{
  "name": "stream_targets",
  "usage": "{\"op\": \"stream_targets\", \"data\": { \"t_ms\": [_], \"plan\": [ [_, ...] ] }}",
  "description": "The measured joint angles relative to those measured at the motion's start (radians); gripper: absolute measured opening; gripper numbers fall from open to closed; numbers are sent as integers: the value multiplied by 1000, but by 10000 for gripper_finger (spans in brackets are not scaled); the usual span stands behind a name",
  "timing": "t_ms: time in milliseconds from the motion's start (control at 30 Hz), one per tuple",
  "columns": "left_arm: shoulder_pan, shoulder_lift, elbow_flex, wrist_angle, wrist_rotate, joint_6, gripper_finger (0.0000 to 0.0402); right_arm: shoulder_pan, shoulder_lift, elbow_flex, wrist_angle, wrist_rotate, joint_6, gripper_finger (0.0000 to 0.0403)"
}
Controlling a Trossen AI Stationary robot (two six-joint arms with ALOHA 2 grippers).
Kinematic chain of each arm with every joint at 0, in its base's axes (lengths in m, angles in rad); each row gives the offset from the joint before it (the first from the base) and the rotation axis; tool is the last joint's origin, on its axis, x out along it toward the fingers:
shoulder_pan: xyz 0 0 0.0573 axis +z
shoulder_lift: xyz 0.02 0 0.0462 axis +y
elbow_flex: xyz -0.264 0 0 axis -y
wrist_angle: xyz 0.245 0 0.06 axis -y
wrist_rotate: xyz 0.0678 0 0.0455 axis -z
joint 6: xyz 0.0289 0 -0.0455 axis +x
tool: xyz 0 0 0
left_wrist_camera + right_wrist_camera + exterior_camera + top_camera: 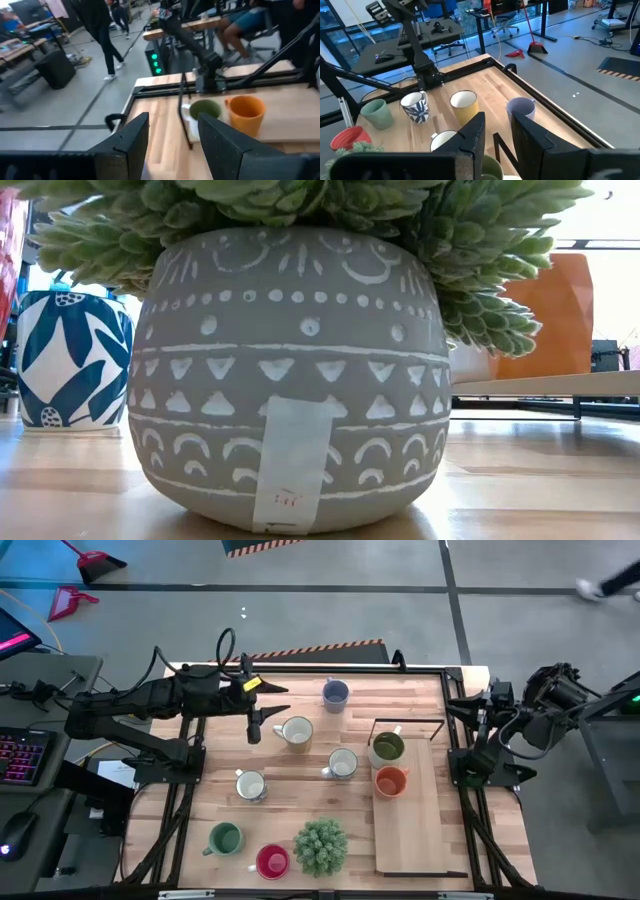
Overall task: Place coffee mugs
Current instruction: Move the yellow mug to the center of the table
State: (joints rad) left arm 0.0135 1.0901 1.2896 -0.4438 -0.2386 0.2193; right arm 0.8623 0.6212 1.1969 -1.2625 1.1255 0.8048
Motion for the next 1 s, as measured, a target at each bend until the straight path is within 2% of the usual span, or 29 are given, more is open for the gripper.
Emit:
{"op": "stream_targets", "data": {
  "t_ms": [100,200,267,300,467,600,833,1000],
  "plan": [
    [0,3,0,4,-50,-1,161,0,0,0,1,-1,3,80],
    [5,11,0,1,-179,-55,161,0,0,0,3,-31,5,80],
    [38,21,2,-28,-255,-62,161,0,2,0,3,-37,6,80],
    [67,23,2,-64,-250,-84,161,0,2,0,3,-35,6,80],
    [264,51,-1,-265,5,-226,161,0,2,0,3,-25,-1,80],
    [351,72,0,-429,143,-224,161,0,2,0,2,-26,-2,81],
    [363,163,0,-585,239,-157,161,0,2,-1,-15,-35,-2,81],
    [339,271,0,-591,261,-116,161,0,2,-1,-15,-43,1,80]
  ]
}}
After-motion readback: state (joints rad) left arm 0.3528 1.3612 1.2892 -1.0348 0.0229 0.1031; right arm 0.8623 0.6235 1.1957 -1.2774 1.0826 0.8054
